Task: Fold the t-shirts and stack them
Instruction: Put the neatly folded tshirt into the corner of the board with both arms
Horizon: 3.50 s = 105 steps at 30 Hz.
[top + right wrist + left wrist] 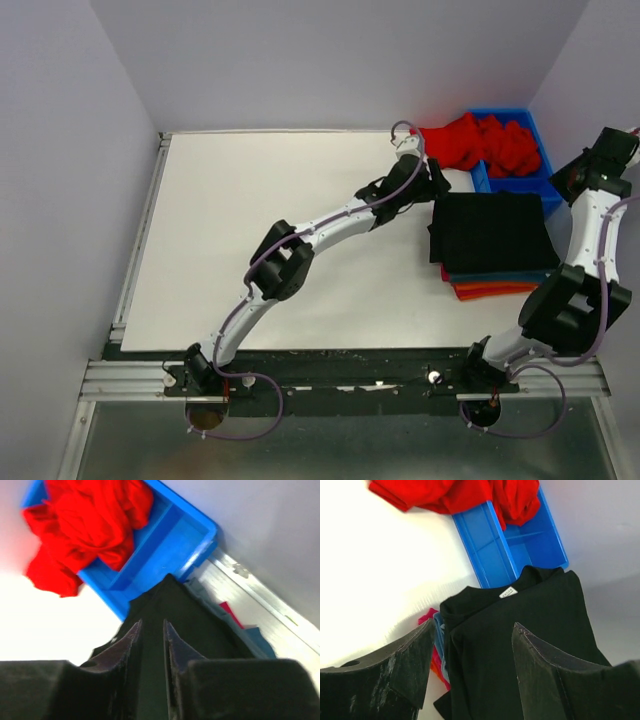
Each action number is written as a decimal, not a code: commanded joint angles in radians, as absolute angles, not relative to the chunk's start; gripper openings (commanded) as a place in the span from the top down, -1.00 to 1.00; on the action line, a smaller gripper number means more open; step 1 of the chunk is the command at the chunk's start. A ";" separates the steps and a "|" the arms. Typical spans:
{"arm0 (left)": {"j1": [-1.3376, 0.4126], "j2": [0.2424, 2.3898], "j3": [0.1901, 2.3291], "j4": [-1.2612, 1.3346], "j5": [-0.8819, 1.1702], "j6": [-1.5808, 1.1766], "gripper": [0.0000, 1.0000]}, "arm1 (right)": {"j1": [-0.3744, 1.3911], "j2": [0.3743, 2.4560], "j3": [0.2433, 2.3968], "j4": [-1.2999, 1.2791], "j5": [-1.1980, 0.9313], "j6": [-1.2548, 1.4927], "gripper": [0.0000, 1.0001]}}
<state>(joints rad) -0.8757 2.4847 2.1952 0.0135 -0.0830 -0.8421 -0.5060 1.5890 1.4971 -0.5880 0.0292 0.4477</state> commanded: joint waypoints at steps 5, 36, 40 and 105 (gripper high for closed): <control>-0.876 2.315 2.137 0.023 -0.042 -0.759 0.79 | -0.523 1.488 1.315 -0.410 -0.130 0.551 0.99; -0.991 2.319 2.062 0.066 0.048 -0.810 1.00 | -0.514 1.402 1.159 -0.500 0.008 0.675 0.99; -1.034 2.339 2.037 0.084 0.103 -0.833 1.00 | -0.512 1.293 1.008 -0.486 -0.005 0.755 0.99; -0.739 1.580 1.232 -0.029 -0.262 -0.528 0.30 | -0.128 1.324 1.100 -0.337 -0.140 0.436 -0.94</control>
<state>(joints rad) -0.7525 1.7115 1.3228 -0.0376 -0.0719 -0.6071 -0.2543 1.3872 1.0607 -0.3187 -0.1051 0.5224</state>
